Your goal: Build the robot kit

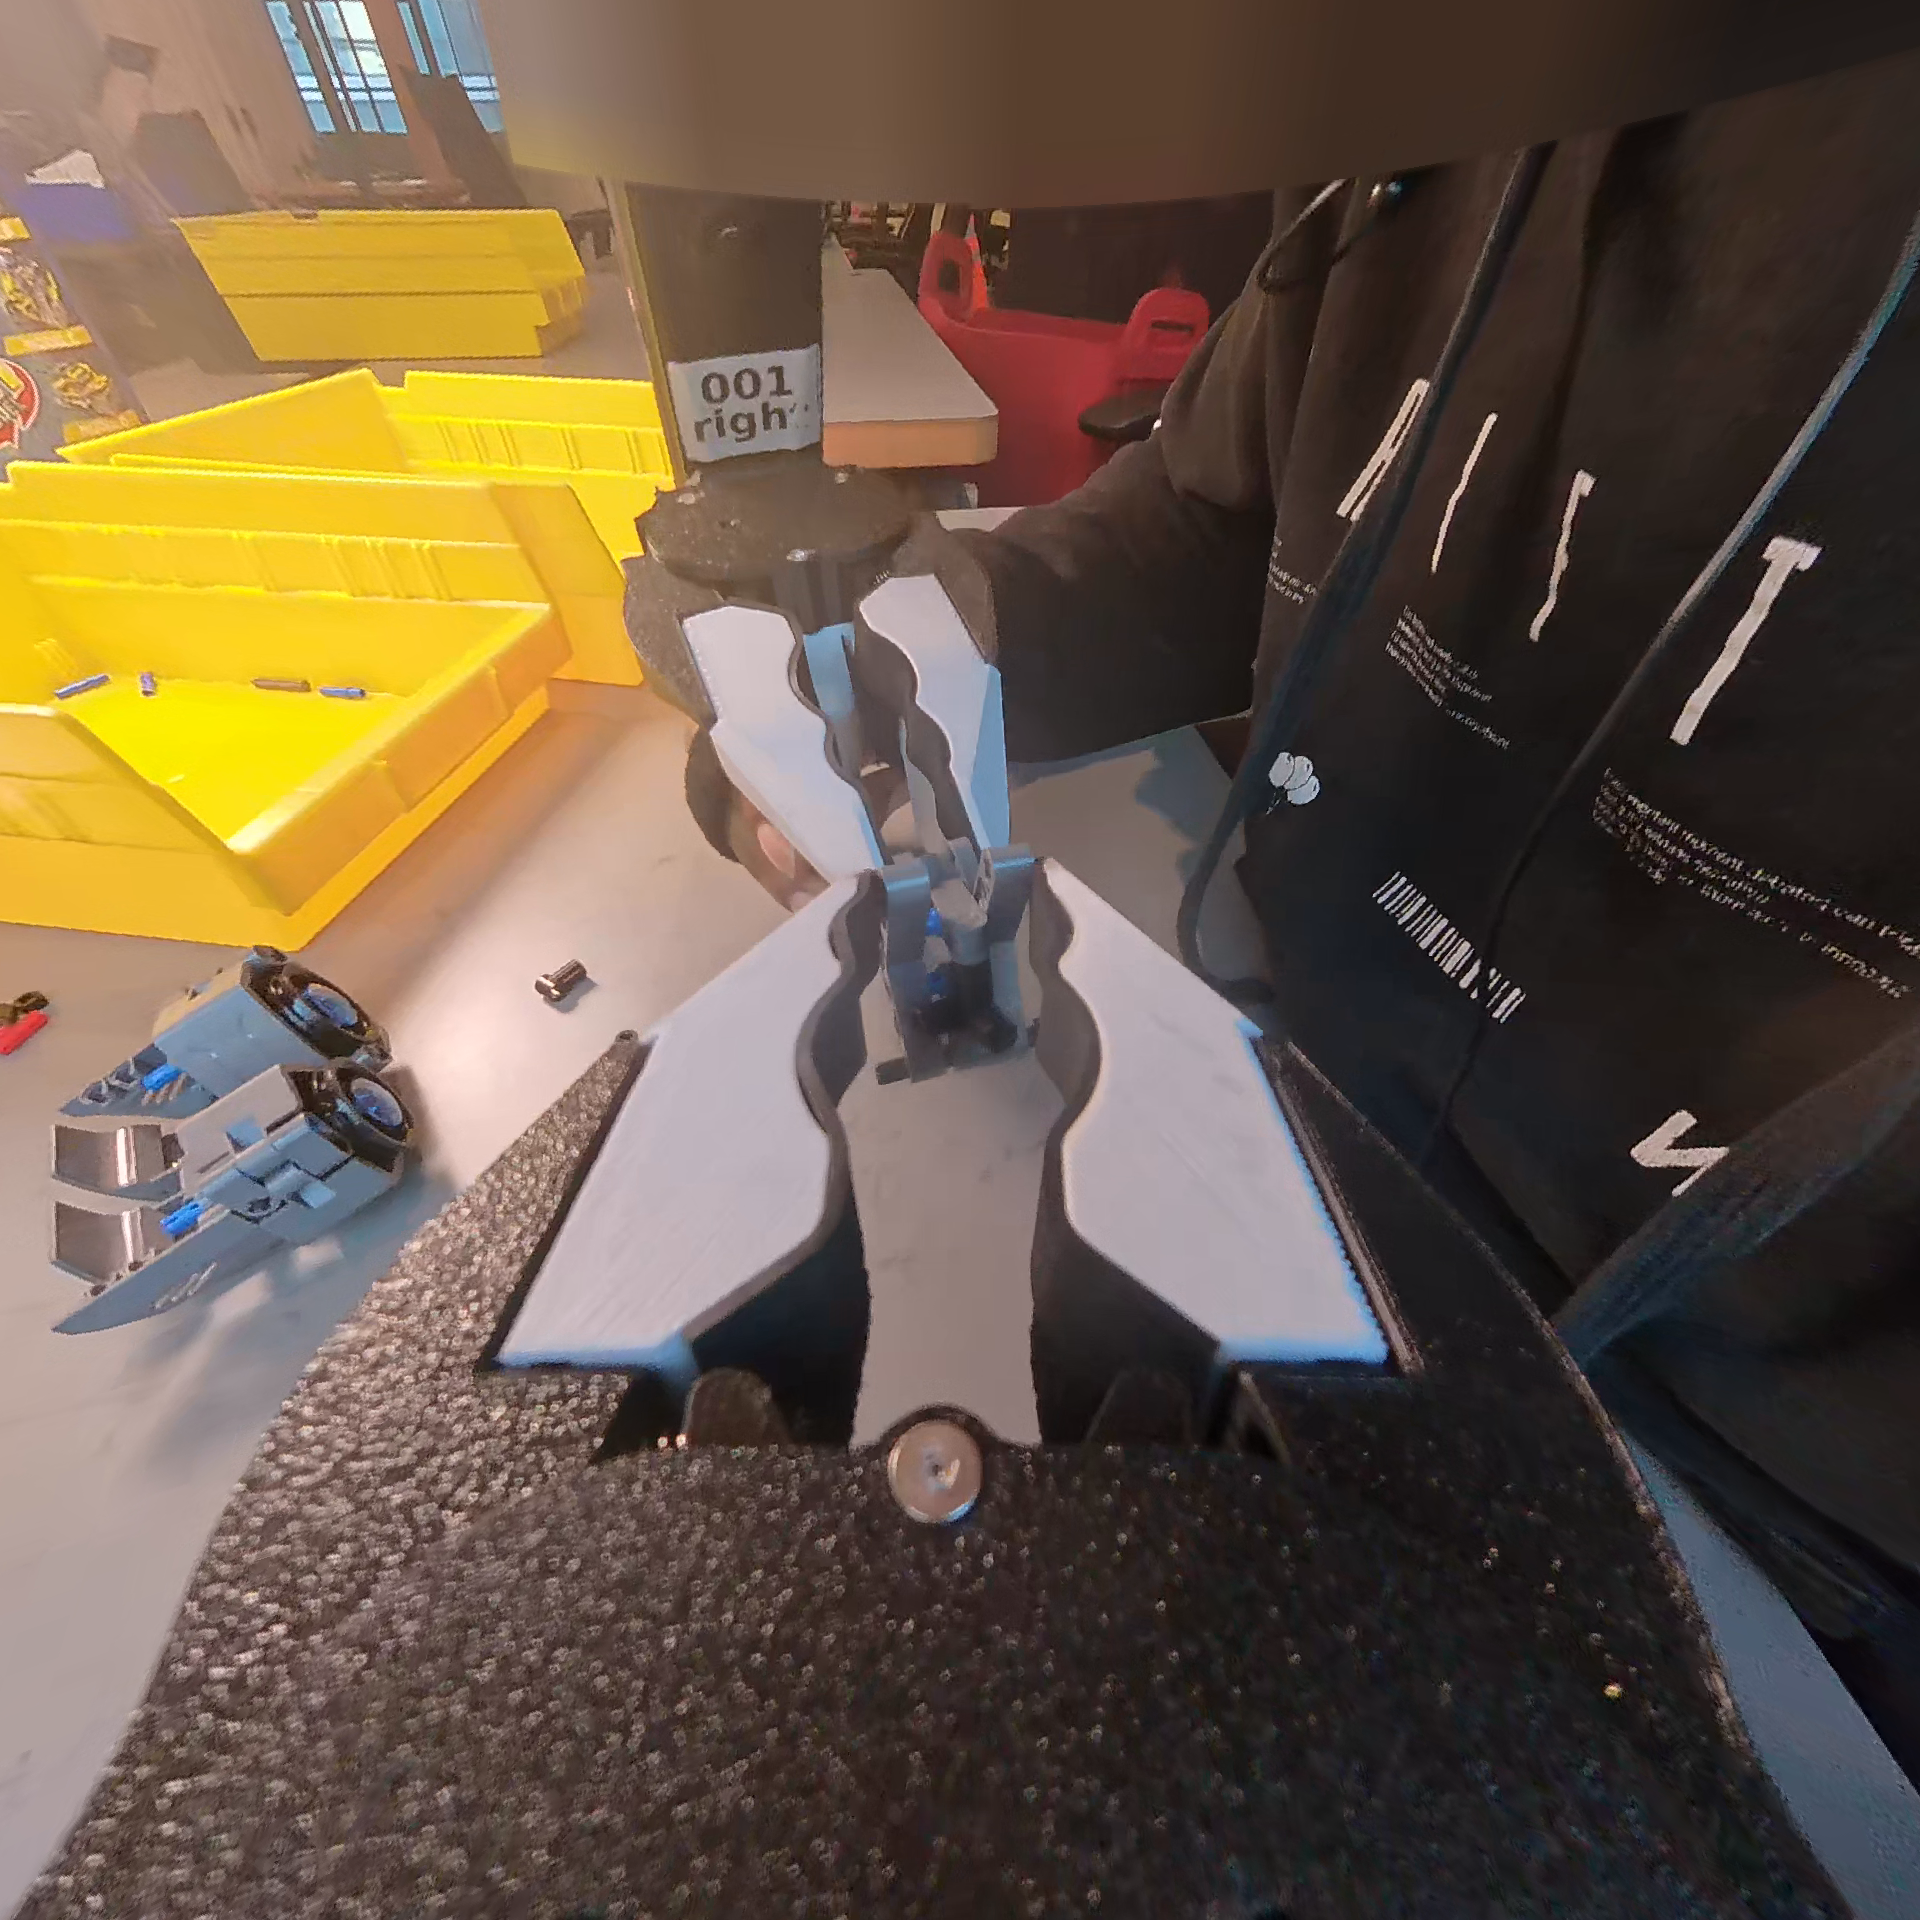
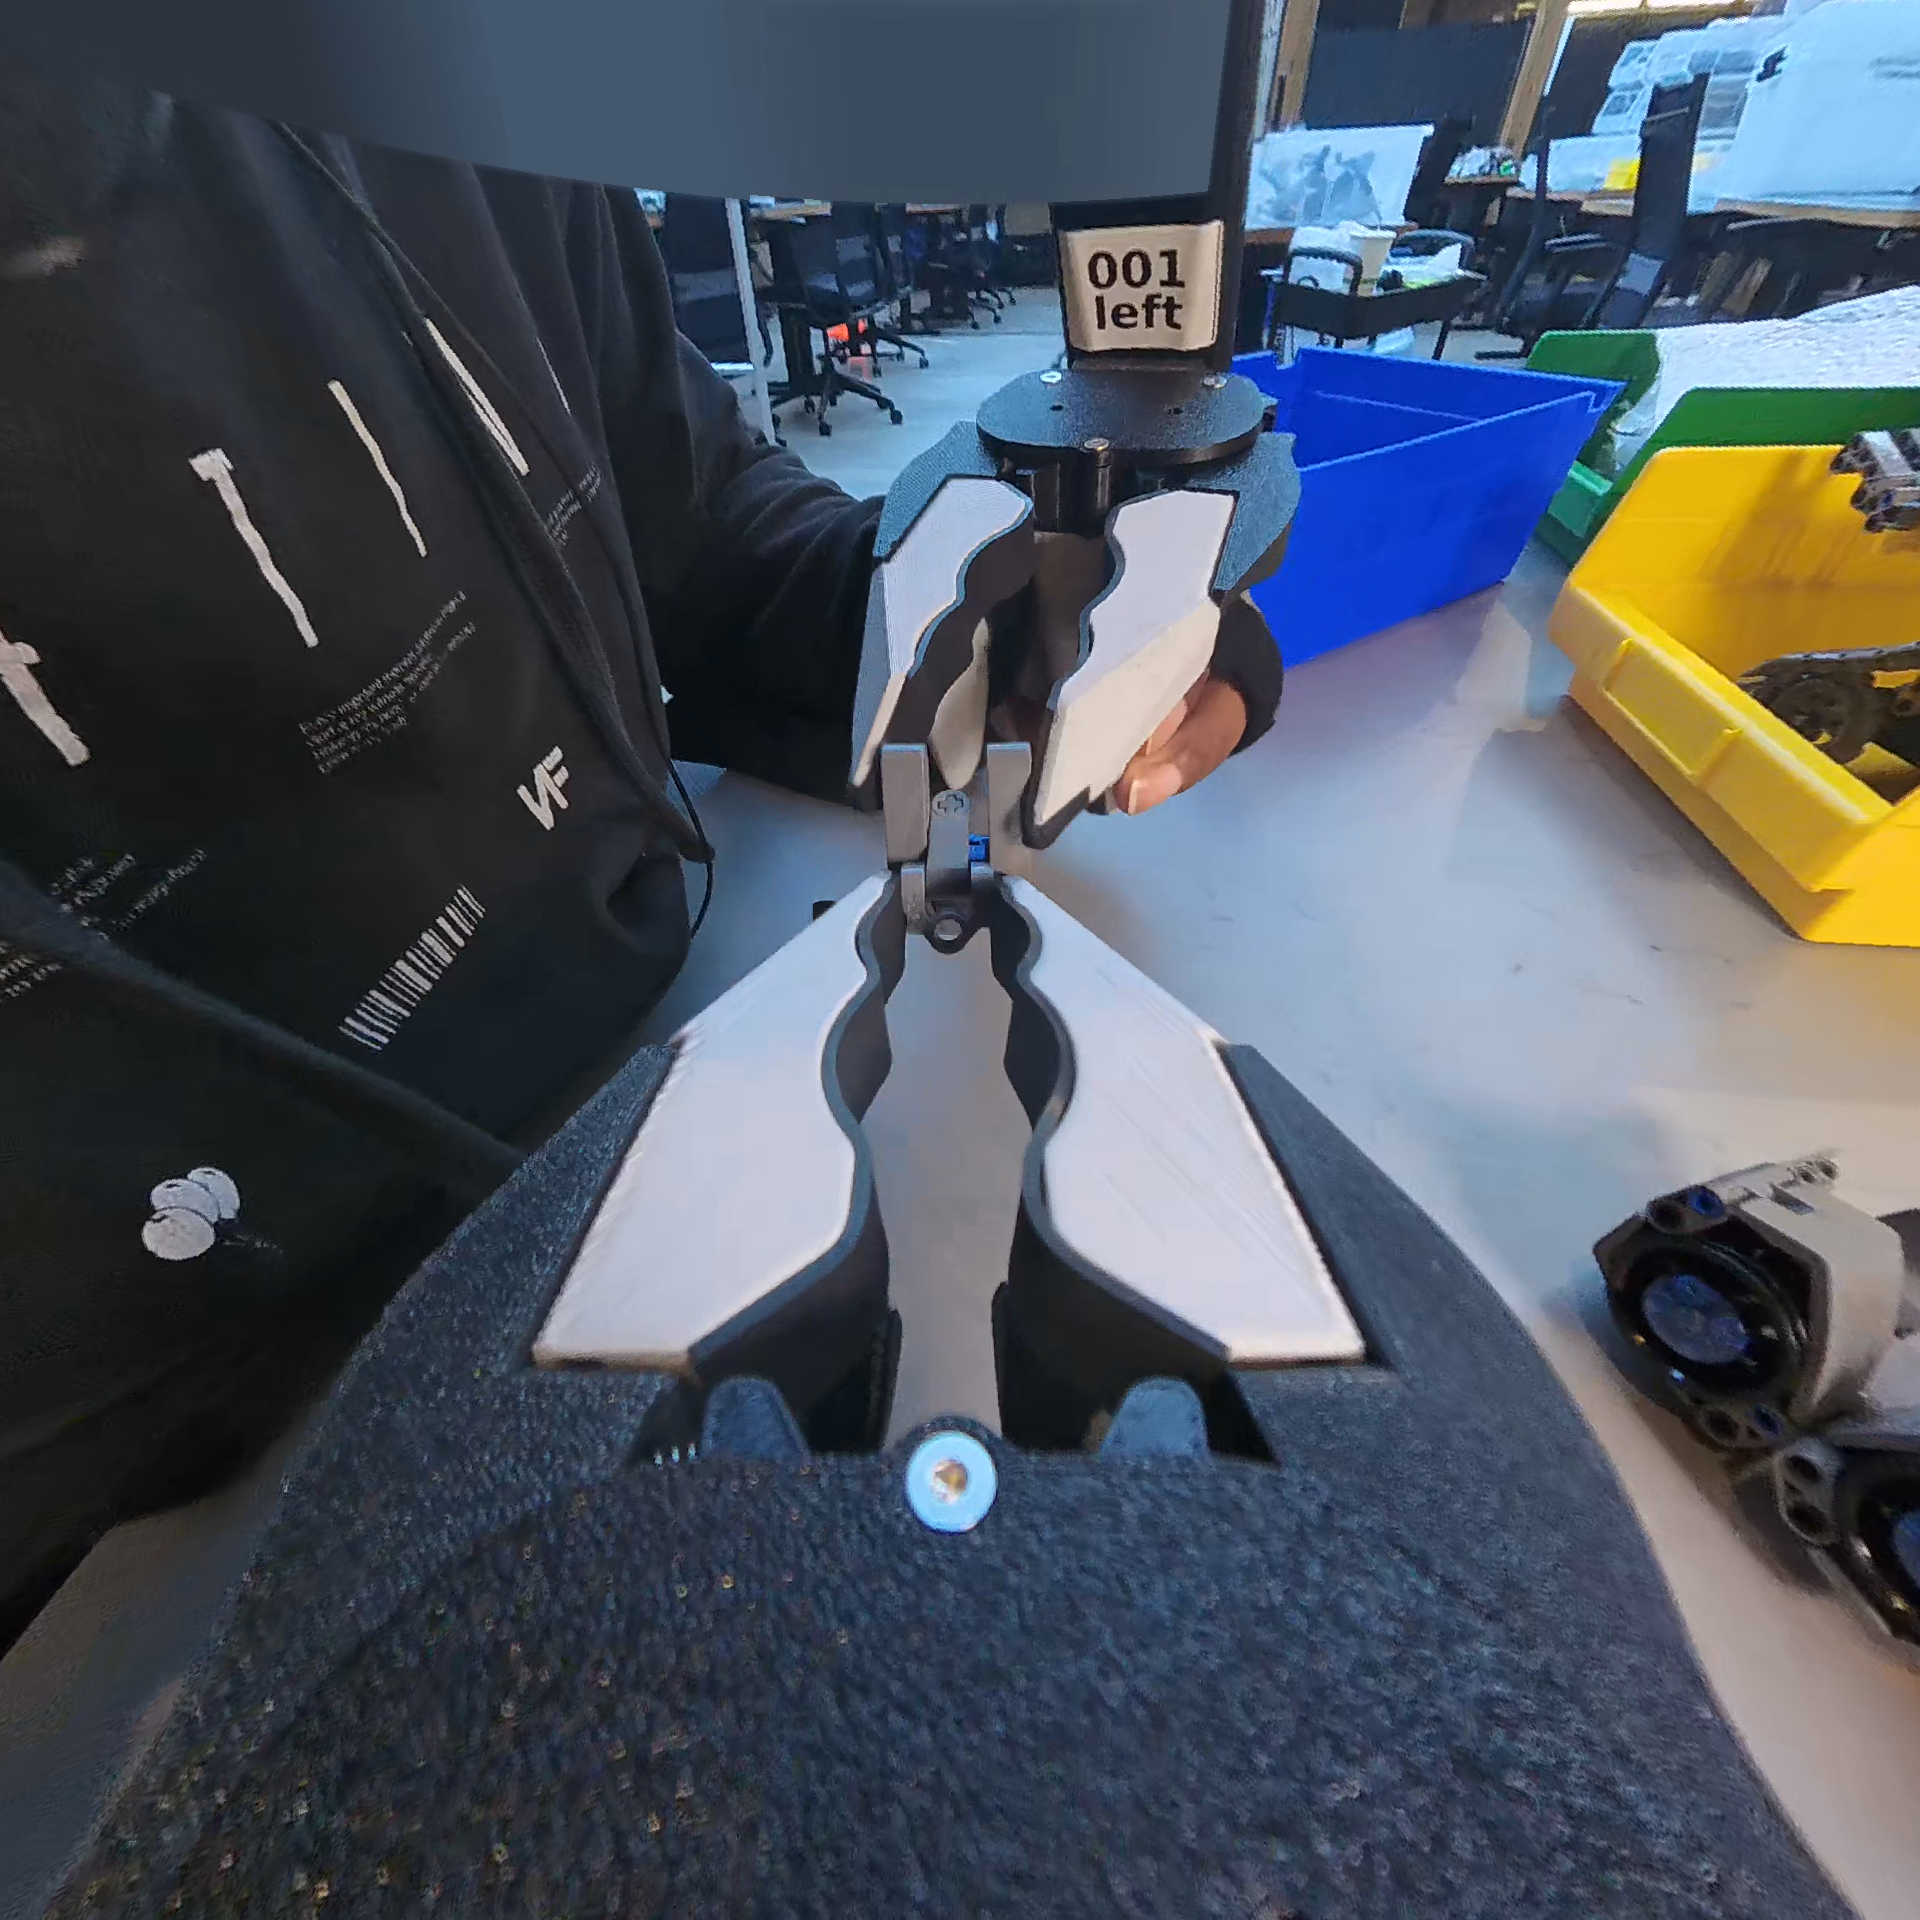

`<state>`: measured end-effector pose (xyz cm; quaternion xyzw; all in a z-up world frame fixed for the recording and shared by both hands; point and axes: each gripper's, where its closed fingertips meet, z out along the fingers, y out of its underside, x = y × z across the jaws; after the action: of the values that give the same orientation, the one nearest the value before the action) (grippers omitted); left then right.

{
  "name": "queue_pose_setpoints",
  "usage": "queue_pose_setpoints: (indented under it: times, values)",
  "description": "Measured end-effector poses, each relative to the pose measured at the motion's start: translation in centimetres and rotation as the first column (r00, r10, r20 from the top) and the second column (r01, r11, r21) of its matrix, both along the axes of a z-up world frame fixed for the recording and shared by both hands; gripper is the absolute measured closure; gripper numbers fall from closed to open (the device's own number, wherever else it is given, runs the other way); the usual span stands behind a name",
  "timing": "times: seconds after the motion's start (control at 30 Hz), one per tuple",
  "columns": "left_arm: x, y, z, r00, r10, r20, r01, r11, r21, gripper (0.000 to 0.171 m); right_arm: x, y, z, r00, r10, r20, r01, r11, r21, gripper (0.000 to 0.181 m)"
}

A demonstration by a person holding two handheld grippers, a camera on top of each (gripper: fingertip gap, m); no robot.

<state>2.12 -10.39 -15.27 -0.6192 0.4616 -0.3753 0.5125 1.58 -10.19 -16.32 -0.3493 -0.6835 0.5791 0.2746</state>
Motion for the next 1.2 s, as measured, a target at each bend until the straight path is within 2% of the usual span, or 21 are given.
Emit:
queue_pose_setpoints:
  times: [0.27,0.53,0.87,1.03,1.2]
  values:
    - [0.0,-0.2,1.0,1.000,0.003,0.022,-0.004,0.999,0.033,0.144,0.3,-0.2,1.2,0.998,0.040,-0.047,-0.046,0.991,-0.123,0.168]
    - [-0.3,0.2,1.9,0.998,0.039,0.053,-0.042,0.997,0.061,0.144,0.1,0.3,2.3,0.996,0.010,-0.093,-0.027,0.983,-0.179,0.169]
    - [-0.7,0.6,3.2,0.986,0.062,0.155,-0.069,0.997,0.042,0.145,-0.1,0.9,4.0,0.981,-0.074,-0.177,0.044,0.985,-0.164,0.169]
    - [-0.9,1.0,4.1,0.971,0.074,0.229,-0.081,0.997,0.021,0.145,-0.2,1.2,4.9,0.976,-0.091,-0.198,0.034,0.961,-0.274,0.169]
    - [-1.0,1.2,4.6,0.964,0.094,0.248,-0.103,0.994,0.024,0.144,-0.3,1.5,5.5,0.977,-0.085,-0.195,-0.005,0.907,-0.421,0.169]
